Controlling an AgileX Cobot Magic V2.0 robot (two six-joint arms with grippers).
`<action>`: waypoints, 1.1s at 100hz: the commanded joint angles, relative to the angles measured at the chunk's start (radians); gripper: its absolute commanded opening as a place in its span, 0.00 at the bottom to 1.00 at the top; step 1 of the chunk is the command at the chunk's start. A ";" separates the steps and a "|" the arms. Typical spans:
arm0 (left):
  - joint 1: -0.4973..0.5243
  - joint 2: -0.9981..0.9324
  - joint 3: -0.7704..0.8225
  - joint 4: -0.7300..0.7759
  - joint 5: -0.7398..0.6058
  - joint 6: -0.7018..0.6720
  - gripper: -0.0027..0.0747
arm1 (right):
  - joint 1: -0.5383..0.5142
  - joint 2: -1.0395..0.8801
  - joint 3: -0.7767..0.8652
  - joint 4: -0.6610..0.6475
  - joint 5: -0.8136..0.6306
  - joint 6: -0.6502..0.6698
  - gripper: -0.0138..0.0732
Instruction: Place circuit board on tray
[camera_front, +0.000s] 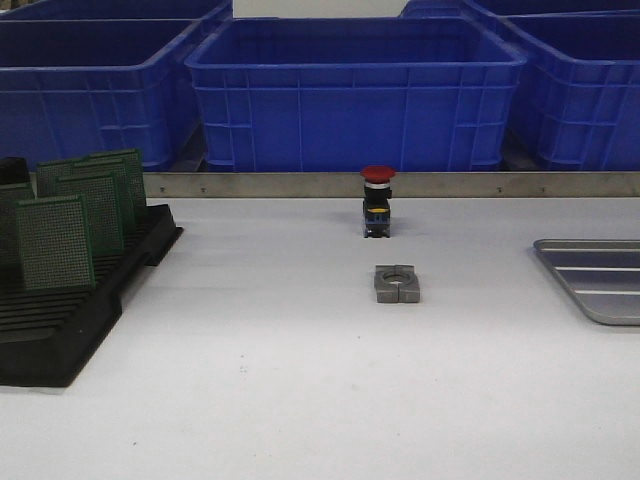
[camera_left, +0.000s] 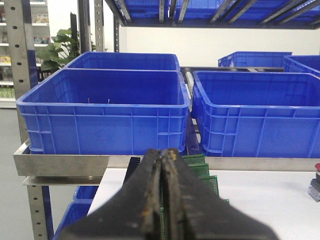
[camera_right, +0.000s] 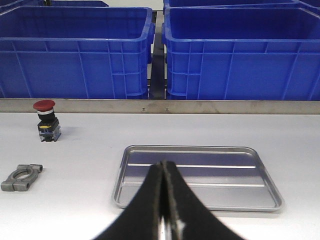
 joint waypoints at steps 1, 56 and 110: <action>-0.007 0.087 -0.147 -0.009 0.065 -0.008 0.01 | -0.004 -0.027 -0.012 -0.009 -0.080 -0.003 0.09; -0.007 0.735 -0.616 -0.024 0.413 0.081 0.52 | -0.004 -0.027 -0.012 -0.009 -0.080 -0.003 0.09; -0.007 1.375 -1.030 -0.592 0.887 1.410 0.56 | -0.004 -0.027 -0.012 -0.009 -0.080 -0.003 0.09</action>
